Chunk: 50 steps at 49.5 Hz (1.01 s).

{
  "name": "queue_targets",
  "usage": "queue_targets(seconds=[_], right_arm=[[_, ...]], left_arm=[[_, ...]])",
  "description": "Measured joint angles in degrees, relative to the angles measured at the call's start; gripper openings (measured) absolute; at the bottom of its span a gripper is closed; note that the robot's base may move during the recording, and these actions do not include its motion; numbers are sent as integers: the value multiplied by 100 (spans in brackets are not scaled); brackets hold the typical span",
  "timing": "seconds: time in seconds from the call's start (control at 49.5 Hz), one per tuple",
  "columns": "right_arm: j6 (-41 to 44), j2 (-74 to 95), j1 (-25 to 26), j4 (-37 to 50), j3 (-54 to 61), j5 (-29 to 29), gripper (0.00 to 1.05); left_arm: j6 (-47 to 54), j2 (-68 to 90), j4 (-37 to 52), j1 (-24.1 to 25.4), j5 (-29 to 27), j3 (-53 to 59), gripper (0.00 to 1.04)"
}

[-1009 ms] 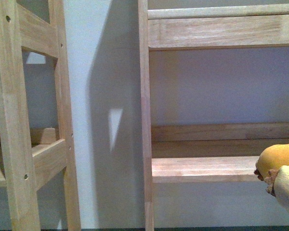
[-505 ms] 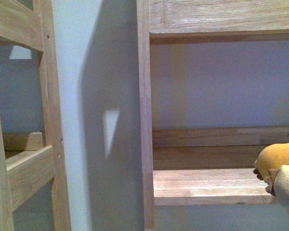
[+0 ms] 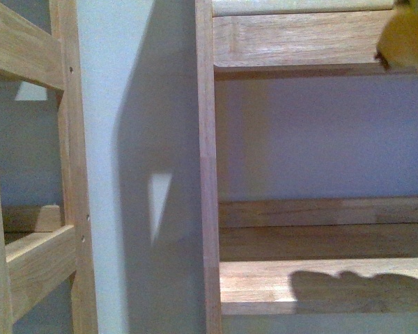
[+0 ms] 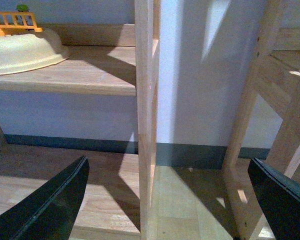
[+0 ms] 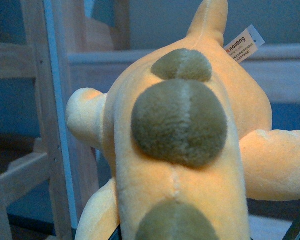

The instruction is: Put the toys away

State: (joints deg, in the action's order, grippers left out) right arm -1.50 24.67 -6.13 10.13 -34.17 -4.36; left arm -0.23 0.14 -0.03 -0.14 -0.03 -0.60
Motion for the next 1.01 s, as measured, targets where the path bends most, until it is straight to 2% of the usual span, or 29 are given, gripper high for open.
queue_targets(seconds=[0.222,0.363,0.686,0.828,1.009], right_arm=[[-201,1014,798,22,-1700,-538,7],[-289,1764,872,4,-2581,-470,7],[-380,4439,240,-271,-5187,264,7],[-761,5480,-11,-481,-6245,472,7],[-1298,6363,-138,-660,-7051,579,7]], left_arm=[[0,0,0,0,0,0,99],[0,0,0,0,0,0,99],[0,0,0,0,0,0,99],[0,0,0,0,0,0,99],[0,0,0,0,0,0,99]])
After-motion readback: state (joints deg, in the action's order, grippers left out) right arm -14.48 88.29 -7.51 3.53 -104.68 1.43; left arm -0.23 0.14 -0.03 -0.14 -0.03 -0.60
